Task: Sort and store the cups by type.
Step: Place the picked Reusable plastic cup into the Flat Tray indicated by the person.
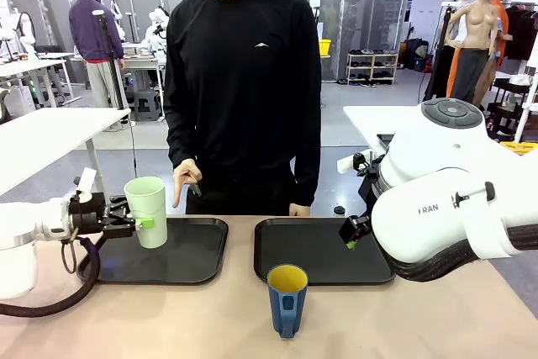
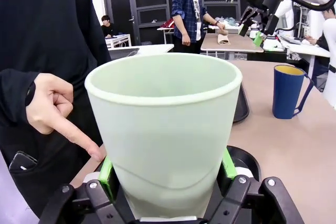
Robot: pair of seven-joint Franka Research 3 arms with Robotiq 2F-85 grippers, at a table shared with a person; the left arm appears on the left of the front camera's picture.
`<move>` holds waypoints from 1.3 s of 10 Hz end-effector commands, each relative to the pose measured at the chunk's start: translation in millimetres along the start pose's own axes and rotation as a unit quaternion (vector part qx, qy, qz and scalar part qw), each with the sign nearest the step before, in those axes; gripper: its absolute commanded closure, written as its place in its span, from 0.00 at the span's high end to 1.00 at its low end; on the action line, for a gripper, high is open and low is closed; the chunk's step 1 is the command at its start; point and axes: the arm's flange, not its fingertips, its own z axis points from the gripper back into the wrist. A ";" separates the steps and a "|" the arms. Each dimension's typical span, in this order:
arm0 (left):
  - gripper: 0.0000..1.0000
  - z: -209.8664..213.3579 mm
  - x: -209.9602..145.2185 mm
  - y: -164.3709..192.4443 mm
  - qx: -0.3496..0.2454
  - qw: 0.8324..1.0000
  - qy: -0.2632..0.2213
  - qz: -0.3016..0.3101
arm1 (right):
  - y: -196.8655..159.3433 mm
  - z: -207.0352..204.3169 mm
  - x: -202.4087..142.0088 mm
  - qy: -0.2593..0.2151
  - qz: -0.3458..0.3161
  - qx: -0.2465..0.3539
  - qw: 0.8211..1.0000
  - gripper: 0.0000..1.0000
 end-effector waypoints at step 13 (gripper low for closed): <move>0.86 -18.9 -66.8 25.6 -0.013 1.000 -0.022 0.008 | -0.1 -0.3 0.3 0.000 0.000 0.000 1.000 1.00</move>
